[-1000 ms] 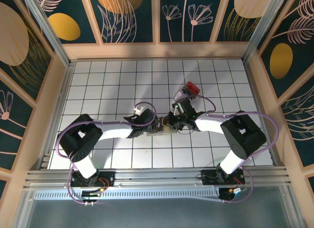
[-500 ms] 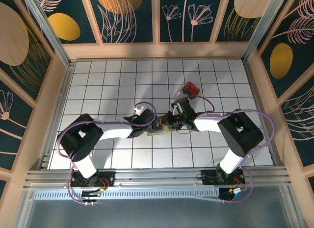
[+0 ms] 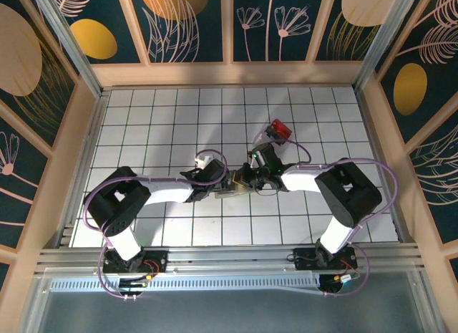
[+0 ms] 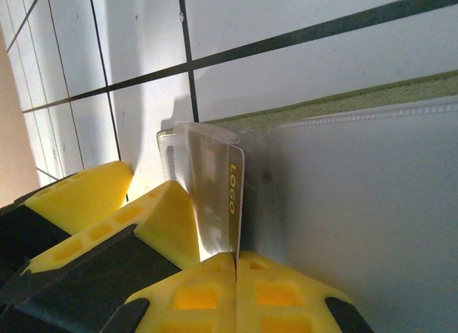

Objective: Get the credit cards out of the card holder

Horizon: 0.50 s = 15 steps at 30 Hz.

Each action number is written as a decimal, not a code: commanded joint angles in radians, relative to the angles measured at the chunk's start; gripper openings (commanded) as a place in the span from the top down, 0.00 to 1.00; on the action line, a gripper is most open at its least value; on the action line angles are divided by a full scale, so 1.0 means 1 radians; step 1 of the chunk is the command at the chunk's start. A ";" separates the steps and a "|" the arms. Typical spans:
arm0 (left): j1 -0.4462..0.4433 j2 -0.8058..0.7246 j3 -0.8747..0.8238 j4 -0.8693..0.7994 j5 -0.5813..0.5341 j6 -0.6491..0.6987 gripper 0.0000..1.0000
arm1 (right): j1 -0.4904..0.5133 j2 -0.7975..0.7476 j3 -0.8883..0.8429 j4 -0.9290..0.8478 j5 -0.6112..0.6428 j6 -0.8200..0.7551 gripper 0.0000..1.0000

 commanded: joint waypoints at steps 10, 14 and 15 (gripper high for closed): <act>0.006 0.052 -0.034 -0.069 0.016 0.001 0.14 | -0.003 -0.154 0.073 -0.282 0.227 -0.127 1.00; 0.006 0.058 -0.027 -0.086 -0.008 0.013 0.14 | -0.004 -0.176 0.091 -0.328 0.259 -0.146 1.00; 0.007 0.057 -0.024 -0.088 -0.013 0.016 0.14 | -0.004 -0.178 0.093 -0.338 0.267 -0.150 1.00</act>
